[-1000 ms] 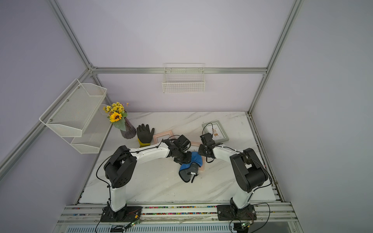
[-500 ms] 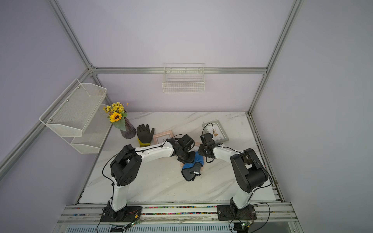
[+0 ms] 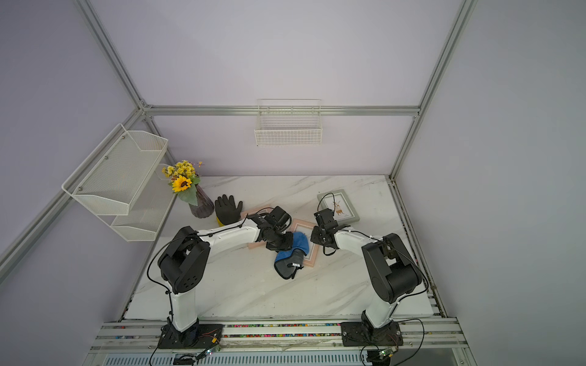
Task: Wipe the picture frame with a cloth
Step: Wipe the dirt from the picture frame.
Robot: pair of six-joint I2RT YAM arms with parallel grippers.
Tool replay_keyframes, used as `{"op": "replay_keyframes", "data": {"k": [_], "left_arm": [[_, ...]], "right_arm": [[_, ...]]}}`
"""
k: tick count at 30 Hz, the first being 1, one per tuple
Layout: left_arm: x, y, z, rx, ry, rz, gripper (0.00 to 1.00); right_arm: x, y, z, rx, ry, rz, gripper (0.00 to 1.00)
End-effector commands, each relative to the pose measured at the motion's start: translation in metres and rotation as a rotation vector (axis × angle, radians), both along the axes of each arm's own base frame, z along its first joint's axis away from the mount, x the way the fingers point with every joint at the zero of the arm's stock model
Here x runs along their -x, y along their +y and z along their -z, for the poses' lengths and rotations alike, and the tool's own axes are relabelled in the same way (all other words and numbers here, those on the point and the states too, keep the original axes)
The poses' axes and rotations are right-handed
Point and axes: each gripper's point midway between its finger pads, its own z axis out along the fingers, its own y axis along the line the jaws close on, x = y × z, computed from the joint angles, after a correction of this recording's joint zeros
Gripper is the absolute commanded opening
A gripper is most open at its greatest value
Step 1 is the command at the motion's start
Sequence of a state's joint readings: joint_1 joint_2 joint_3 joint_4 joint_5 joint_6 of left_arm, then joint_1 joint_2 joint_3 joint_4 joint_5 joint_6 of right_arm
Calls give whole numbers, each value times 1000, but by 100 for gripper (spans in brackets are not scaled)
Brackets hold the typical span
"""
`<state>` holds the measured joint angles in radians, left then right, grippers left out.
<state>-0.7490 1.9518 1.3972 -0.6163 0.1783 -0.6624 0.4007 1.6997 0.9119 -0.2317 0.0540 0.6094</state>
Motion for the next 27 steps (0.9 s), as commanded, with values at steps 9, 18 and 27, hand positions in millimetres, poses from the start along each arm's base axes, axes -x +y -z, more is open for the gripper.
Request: {"op": "replay_keyframes", "data": {"k": [9,18,27], "left_arm": [[-10,13,-2,-45,-16,-16,3],[8,-5,-4,-52,-32,38,5],[32,-62,1,43,12,109,5]], "right_arm": [[15,-19,14,74,62,25,28],[13,-16,17,68,64,23,28],[14,-16,17,65,64,22,28]]}}
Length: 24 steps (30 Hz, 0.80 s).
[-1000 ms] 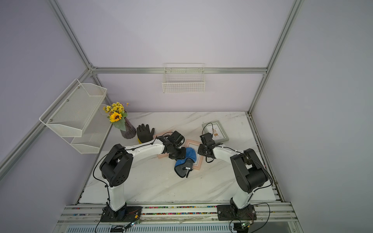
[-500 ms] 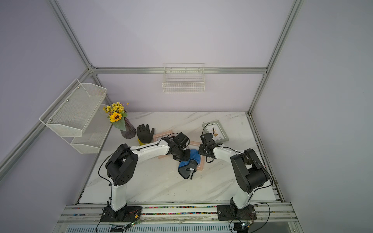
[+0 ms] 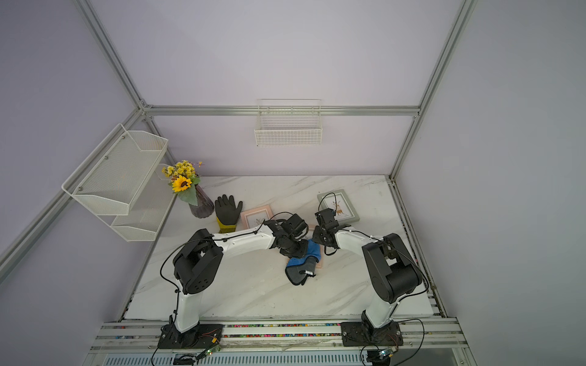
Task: Wipe the picture frame with a cloth
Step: Wipe the dirt from the picture frame.
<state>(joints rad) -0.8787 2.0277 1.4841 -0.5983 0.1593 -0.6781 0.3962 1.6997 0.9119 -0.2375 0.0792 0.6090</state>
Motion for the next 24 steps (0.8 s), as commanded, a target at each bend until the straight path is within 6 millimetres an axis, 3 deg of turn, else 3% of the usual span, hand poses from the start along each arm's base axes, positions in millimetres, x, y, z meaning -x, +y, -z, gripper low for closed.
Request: {"op": "replay_keyframes", "data": {"k": [1,4,8,11,13,18,21,24], "left_arm": [[4,-2,-4,20,31,-3,5],[-11,26,-5,-22,7,-48,5],[-33,79,0,-91,-11,-136,5],[-38,94,1,-116,-18,-154,5],[-35,82,-1,-88,-13,-137,5],[-19,25,-9,-3,-4,-47,5],[-28,14,-14,21,-18,-49,5],[-46,18,-29,-1,-74,-58,5]], "right_arm": [[15,-10,17,41,67,5,28],[16,-10,18,41,68,6,28],[17,-11,18,41,68,5,28],[18,-12,17,43,66,8,28],[18,-12,16,43,66,8,28],[18,-11,17,39,67,7,28],[17,-9,17,34,67,4,28],[18,-8,18,37,72,2,28]]}}
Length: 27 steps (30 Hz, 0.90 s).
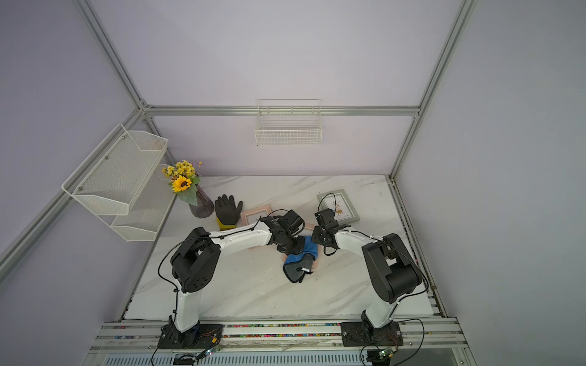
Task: Wipe the picture frame with a cloth
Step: Wipe the dirt from the picture frame.
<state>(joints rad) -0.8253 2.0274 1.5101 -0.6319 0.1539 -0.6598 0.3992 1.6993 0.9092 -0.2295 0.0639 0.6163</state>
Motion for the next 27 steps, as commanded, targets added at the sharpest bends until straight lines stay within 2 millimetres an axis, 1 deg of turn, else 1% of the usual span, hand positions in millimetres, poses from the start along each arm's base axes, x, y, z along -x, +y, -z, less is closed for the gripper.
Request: {"op": "replay_keyframes", "data": {"k": [1,4,7,12,15,16,18,21,23,25,27], "left_arm": [[-32,4,-28,5,-85,-23,5],[-54,12,-40,-4,-120,-37,6],[-75,15,-41,-12,-144,-40,6],[-102,17,-20,-24,-122,-50,6],[-107,20,-9,-38,-105,-51,6],[-106,21,-9,-41,-103,-50,6],[-97,23,-10,-36,-89,-45,5],[-72,29,-14,-51,-85,-27,5],[-49,39,-15,-60,-78,-20,5],[-34,46,-24,-38,-87,-25,5],[-26,55,-41,-15,-118,-31,5]], "right_arm": [[18,-12,19,55,73,4,28],[17,-11,19,54,72,0,28],[16,-10,18,55,69,-1,28],[16,-11,18,59,70,2,28],[16,-11,17,58,71,1,28],[16,-11,17,60,72,1,28],[16,-12,17,62,69,5,28],[15,-12,18,64,70,6,28],[13,-11,19,62,72,7,28],[11,-10,21,62,73,10,28],[8,-9,22,64,75,11,28]]}}
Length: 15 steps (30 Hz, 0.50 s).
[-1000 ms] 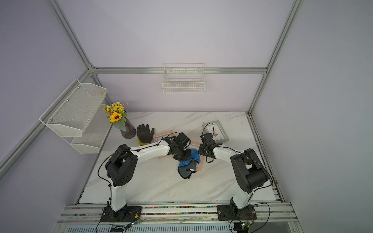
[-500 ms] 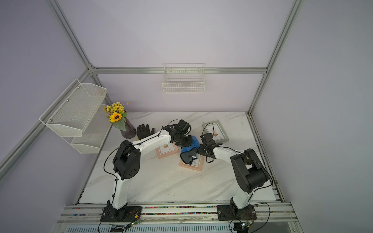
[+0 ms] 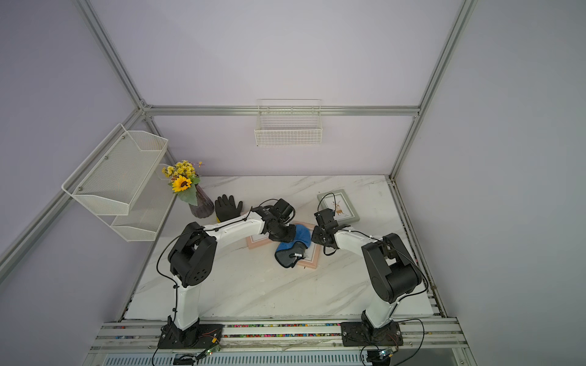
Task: Wipe the picture frame with a cloth
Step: Wipe the dirt from the picture frame.
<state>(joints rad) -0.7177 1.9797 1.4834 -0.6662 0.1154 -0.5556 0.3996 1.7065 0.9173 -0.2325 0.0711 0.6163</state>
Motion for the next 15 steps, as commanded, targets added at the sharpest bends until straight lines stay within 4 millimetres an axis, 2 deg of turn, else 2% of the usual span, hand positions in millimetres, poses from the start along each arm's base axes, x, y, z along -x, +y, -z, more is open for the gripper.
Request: {"op": "replay_keyframes", "data": {"k": [1,5,8,15], "left_arm": [[9,11,-43,50,-88,-2,5],[10,24,-80,115,-198,-28,6],[7,32,-95,175,-252,-54,6],[0,55,-103,235,-317,-128,5]], "right_arm": [[8,-8,21,59,76,9,28],[0,-5,19,63,67,11,28],[-5,-1,17,63,55,11,28],[-24,12,16,71,31,17,28]]}}
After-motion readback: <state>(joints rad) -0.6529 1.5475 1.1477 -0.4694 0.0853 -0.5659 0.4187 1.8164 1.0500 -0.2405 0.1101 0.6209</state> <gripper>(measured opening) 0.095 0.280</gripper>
